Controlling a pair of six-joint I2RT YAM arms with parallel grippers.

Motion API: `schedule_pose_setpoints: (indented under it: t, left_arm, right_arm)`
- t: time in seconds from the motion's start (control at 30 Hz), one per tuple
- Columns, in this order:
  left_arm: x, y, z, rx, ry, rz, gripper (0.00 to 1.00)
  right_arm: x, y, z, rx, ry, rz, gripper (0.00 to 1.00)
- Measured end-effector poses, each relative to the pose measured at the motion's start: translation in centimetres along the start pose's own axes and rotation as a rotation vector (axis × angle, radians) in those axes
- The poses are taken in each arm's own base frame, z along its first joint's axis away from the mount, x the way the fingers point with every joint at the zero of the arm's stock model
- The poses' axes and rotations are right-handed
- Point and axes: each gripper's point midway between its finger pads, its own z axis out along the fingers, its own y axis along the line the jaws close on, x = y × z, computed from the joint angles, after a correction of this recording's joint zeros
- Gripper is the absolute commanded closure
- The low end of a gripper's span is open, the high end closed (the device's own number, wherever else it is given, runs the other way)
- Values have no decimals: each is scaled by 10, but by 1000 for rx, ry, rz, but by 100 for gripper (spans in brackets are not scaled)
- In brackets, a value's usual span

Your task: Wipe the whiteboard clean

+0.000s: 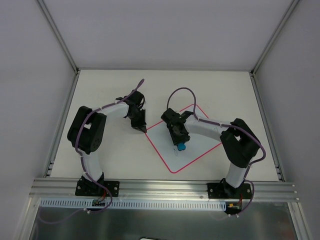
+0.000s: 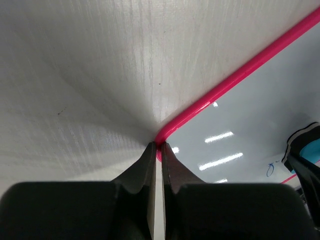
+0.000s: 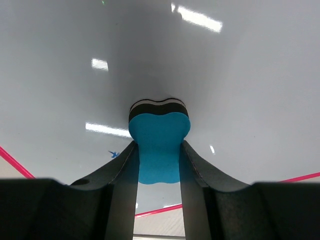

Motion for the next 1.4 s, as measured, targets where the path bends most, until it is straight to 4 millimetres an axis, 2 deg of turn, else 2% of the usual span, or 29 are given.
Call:
schedule_pose_setpoints:
  t: [0.3,0.63,0.87,1.0,1.13,1.23,1.33,1.4]
  left_arm:
    - [-1,0,0,-15,18,-36,100]
    - [-1,0,1,-15,20,-42,100]
    - [-1,0,0,-15,20,-45,100]
    - [-2,2,0,-16,19,-51,100]
    - [-3,1,0,-15,18,-51,100]
    - [-3,1,0,-15,17,-51,100]
    - [-4,1,0,-14,14,-49,100]
    - [-5,1,0,-14,12,-49,100]
  right_arm:
    - [14,29,-5,-36,-52,-140,100]
    - [23,37,-8,-79,-65,-212,100]
    - [39,49,-13,-108,-47,-301,100]
    - [49,49,-16,-133,-35,-310,100]
    - [58,44,-19,-140,-13,-313,100]
    - [66,32,-22,-129,25,-299,100]
    - [59,6,-30,-112,36,-214,100]
    - [40,-20,-37,-98,-4,-105,100]
